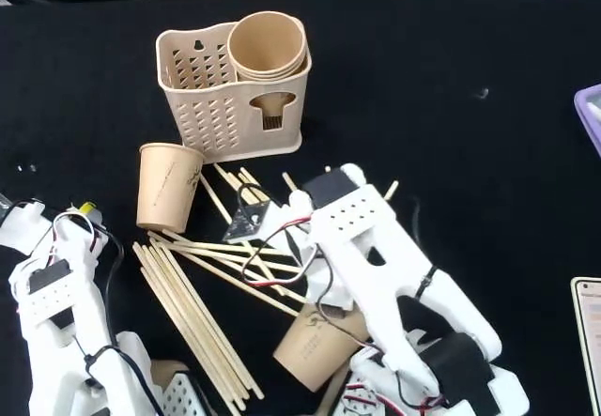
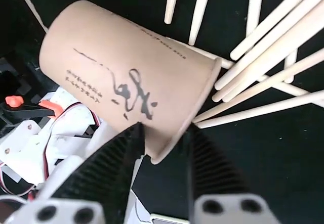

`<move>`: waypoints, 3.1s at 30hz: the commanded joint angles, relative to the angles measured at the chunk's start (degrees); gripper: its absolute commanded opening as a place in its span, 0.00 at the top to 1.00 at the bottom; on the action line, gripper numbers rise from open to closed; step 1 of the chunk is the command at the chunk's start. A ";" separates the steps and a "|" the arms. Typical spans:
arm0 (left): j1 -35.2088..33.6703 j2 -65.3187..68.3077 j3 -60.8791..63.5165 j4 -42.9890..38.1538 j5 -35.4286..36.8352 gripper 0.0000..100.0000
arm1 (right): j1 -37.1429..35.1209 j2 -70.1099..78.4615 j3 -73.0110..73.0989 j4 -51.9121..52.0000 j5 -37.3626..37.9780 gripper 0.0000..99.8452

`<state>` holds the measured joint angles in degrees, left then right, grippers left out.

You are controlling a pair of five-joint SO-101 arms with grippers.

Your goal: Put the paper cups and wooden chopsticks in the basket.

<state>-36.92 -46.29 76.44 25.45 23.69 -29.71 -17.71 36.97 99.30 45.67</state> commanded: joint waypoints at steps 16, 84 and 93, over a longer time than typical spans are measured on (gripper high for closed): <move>0.04 -1.23 -1.63 -0.79 0.26 0.78 | 0.18 -6.20 -3.56 1.93 0.88 0.99; 0.13 -1.23 -1.63 -0.79 0.26 0.78 | 28.22 -29.67 -18.42 -4.40 -0.79 0.99; 0.04 -1.23 -1.63 -0.79 0.26 0.78 | 22.95 -28.09 -11.38 1.58 -0.79 0.92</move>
<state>-36.92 -46.29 76.44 25.45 23.69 -4.48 -46.02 22.20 99.30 45.41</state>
